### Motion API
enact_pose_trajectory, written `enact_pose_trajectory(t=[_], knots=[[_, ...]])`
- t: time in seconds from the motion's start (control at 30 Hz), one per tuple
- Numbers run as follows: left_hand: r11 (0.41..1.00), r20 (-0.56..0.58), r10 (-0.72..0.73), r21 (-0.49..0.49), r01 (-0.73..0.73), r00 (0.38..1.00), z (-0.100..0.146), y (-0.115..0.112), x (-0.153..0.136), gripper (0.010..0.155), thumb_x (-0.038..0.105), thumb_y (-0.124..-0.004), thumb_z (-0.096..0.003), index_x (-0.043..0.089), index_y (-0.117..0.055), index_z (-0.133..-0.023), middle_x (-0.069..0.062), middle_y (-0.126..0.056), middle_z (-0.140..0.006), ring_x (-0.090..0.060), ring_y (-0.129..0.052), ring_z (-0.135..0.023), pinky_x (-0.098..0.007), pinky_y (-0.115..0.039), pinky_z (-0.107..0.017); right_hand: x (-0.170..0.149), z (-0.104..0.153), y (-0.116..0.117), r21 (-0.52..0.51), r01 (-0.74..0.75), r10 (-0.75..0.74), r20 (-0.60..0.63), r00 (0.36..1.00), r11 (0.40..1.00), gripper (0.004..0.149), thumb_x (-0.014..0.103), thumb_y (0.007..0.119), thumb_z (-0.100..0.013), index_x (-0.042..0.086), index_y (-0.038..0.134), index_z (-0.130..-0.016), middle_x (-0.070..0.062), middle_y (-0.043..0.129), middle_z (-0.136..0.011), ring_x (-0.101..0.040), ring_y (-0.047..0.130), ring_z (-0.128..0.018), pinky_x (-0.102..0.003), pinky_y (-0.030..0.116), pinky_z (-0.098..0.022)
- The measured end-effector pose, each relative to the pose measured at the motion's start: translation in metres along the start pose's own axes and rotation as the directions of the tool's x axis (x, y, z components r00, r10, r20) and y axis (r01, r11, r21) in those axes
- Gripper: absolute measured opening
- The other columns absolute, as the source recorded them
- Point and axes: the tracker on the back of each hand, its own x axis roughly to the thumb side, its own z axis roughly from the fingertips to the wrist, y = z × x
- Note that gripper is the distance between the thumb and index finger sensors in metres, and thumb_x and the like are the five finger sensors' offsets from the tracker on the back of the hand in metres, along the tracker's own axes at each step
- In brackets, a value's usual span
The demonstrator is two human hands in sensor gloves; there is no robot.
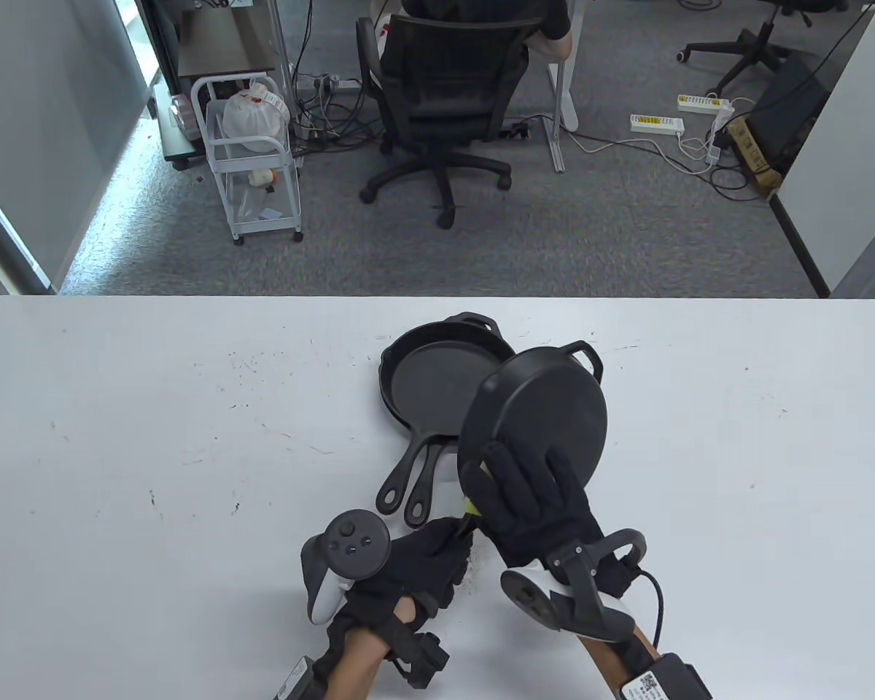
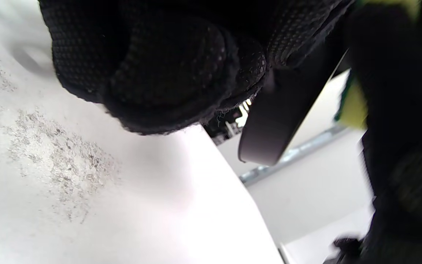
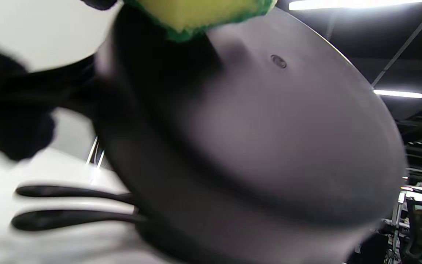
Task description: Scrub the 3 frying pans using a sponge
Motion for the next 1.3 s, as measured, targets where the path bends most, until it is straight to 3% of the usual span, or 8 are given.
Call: enact_pose_trajectory(t=[0.07, 0.27, 0.53, 0.77, 0.87, 1.0, 1.13, 1.3], knots=[[0.999, 0.033, -0.031, -0.031, 0.032, 0.999, 0.0, 0.001, 0.003, 0.053, 0.042, -0.088, -0.0432, 0.018, -0.092, -0.09, -0.001, -0.111, -0.055, -0.015, -0.113, -0.023, -0.046, -0.096, -0.044, -0.02, -0.009, -0.008, -0.007, 0.108, -0.108, -0.085, 0.991, 0.994, 0.069, 0.053, 0.063, -0.05, 0.043, 0.026, -0.108, 0.005, 0.032, -0.119, -0.023, 0.047, -0.112, -0.057, 0.044, -0.079], [0.999, 0.093, 0.017, -0.033, -0.014, 0.996, 0.003, 0.009, 0.007, 0.053, 0.042, -0.087, -0.0434, 0.018, -0.093, -0.09, -0.002, -0.111, -0.056, -0.015, -0.113, -0.025, -0.047, -0.095, -0.047, -0.096, -0.008, 0.0, -0.012, 0.467, -0.431, -0.406, 0.806, 0.884, 0.068, 0.05, 0.066, -0.051, 0.042, 0.029, -0.108, 0.003, 0.033, -0.119, -0.026, 0.047, -0.111, -0.059, 0.044, -0.078], [0.976, 0.059, 0.187, 0.1, -0.192, 0.981, 0.006, 0.012, 0.0, 0.053, 0.043, -0.082, -0.0459, 0.015, -0.092, -0.091, -0.002, -0.112, -0.054, -0.014, -0.114, -0.023, -0.047, -0.096, -0.046, -0.05, 0.042, 0.036, 0.126, 0.245, -0.219, -0.188, 0.957, 0.961, 0.069, 0.05, 0.065, -0.051, 0.042, 0.025, -0.107, 0.004, 0.026, -0.119, -0.028, 0.044, -0.111, -0.059, 0.045, -0.077], [0.997, 0.06, 0.075, 0.023, -0.076, 0.995, 0.003, 0.001, 0.005, 0.053, 0.041, -0.085, -0.0449, 0.014, -0.093, -0.09, -0.003, -0.112, -0.053, -0.016, -0.113, -0.021, -0.047, -0.096, -0.045, 0.006, 0.027, 0.009, 0.019, 0.054, -0.055, 0.069, 0.996, 0.998, 0.069, 0.051, 0.065, -0.051, 0.045, 0.025, -0.107, 0.007, 0.025, -0.118, -0.026, 0.041, -0.112, -0.06, 0.046, -0.078], [0.995, 0.113, -0.096, -0.009, 0.097, 0.989, 0.003, -0.003, 0.013, 0.053, 0.041, -0.087, -0.0437, 0.016, -0.093, -0.091, -0.003, -0.113, -0.054, -0.015, -0.113, -0.022, -0.047, -0.096, -0.046, -0.004, 0.007, -0.008, -0.021, 0.1, -0.1, 0.004, 0.995, 0.995, 0.068, 0.051, 0.065, -0.051, 0.045, 0.027, -0.107, 0.007, 0.026, -0.119, -0.026, 0.039, -0.113, -0.06, 0.046, -0.078], [0.992, 0.133, -0.117, -0.027, 0.122, 0.984, 0.003, -0.006, 0.015, 0.054, 0.04, -0.088, -0.043, 0.016, -0.093, -0.091, -0.003, -0.113, -0.055, -0.016, -0.113, -0.024, -0.047, -0.095, -0.047, -0.044, -0.015, -0.019, 0.0, 0.282, -0.277, -0.182, 0.943, 0.959, 0.067, 0.051, 0.065, -0.051, 0.043, 0.03, -0.108, 0.005, 0.032, -0.119, -0.028, 0.043, -0.112, -0.061, 0.045, -0.078], [1.0, 0.126, -0.024, -0.013, 0.026, 0.992, 0.003, -0.003, 0.013, 0.054, 0.041, -0.087, -0.0439, 0.016, -0.093, -0.091, -0.003, -0.112, -0.055, -0.015, -0.113, -0.024, -0.047, -0.095, -0.047, -0.088, -0.008, 0.001, 0.024, 0.383, -0.347, -0.374, 0.86, 0.924, 0.068, 0.051, 0.065, -0.051, 0.043, 0.03, -0.108, 0.004, 0.031, -0.119, -0.03, 0.043, -0.112, -0.061, 0.045, -0.077], [0.996, 0.108, -0.015, 0.084, 0.006, 0.994, 0.006, 0.006, 0.01, 0.054, 0.042, -0.086, -0.0444, 0.016, -0.093, -0.09, -0.002, -0.113, -0.054, -0.015, -0.114, -0.023, -0.046, -0.096, -0.046, -0.096, 0.024, 0.032, 0.065, 0.433, -0.376, -0.392, 0.84, 0.899, 0.068, 0.05, 0.065, -0.051, 0.042, 0.027, -0.108, 0.003, 0.029, -0.119, -0.031, 0.044, -0.111, -0.062, 0.045, -0.077]])
